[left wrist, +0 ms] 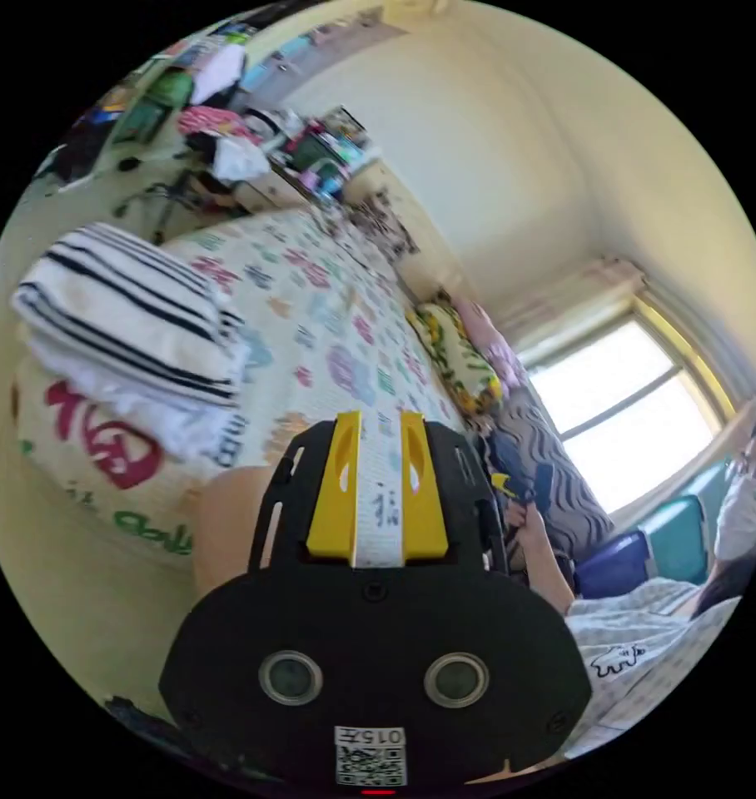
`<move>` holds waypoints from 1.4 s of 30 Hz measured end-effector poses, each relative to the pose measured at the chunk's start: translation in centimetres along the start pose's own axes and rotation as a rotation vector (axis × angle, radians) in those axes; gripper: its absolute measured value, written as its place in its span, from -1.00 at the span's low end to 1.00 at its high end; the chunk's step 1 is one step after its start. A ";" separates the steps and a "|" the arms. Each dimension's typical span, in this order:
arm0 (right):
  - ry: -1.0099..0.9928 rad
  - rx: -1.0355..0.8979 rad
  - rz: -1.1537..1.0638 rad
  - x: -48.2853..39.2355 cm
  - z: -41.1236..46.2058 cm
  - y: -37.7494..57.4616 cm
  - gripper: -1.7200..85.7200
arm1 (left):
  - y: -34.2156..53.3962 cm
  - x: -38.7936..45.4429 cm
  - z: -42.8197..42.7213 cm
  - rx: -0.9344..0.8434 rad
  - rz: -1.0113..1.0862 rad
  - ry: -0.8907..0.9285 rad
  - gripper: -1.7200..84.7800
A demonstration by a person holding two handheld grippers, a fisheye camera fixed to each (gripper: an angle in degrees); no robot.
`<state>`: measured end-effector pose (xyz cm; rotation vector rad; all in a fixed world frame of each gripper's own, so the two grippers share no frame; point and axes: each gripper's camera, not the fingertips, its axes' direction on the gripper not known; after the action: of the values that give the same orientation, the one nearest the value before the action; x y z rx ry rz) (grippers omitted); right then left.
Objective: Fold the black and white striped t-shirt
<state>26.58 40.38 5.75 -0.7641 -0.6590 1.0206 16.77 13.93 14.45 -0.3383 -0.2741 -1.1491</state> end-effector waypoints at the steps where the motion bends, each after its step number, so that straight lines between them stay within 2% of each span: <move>1: -0.068 -0.014 -0.007 -0.7 4.0 -1.2 -0.95 | 0.2 -1.4 -1.3 0.030 -0.021 -0.023 -0.77; 5: -0.277 -0.104 -0.026 -3.2 16.3 -6.2 -0.85 | 1.7 -11.0 -7.7 0.154 -0.182 -0.046 -0.74; 11: -0.283 -0.271 0.052 -5.5 29.3 -12.3 -0.76 | 1.4 -21.8 -11.1 0.220 -0.319 0.053 -0.69; 17: -0.293 -0.419 0.206 -5.1 38.2 -14.8 -0.73 | -0.7 -29.9 -12.2 0.233 -0.434 0.131 -0.66; 21: -0.407 -0.379 0.341 -4.5 41.0 -14.5 -0.81 | -2.2 -32.9 -13.9 0.213 -0.467 0.158 -0.76; 24: -0.393 -0.327 0.312 -5.6 40.3 -14.1 -0.89 | -3.4 -32.7 -16.4 0.223 -0.379 0.183 -0.87; 28: -0.514 -0.174 0.174 -8.2 35.1 -14.1 -0.93 | -5.2 -30.0 -18.9 0.201 -0.188 0.251 -0.88; 31: -0.637 -0.066 0.023 -11.4 29.9 -14.5 -0.94 | -6.2 -26.0 -21.2 0.210 0.029 0.315 -0.79; 34: -0.695 0.086 -0.140 -15.1 22.8 -14.2 -0.95 | -5.3 -21.9 -23.1 0.187 0.164 0.133 -0.57; 35: -0.700 0.147 -0.212 -16.6 19.8 -13.6 -0.95 | -4.5 -20.4 -23.1 0.154 0.219 0.093 -0.47; 38: -0.658 0.236 -0.363 -20.0 13.4 -11.1 -0.95 | -2.5 -18.0 -20.6 0.088 0.240 0.226 -0.44; 42: -0.594 0.302 -0.446 -22.2 8.0 -7.1 -0.95 | -1.5 -14.8 -12.2 -0.196 0.200 0.294 -0.47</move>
<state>15.38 19.71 13.25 -0.0238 -1.0957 0.8988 10.15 20.91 -2.19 -0.3550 0.1287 -1.0139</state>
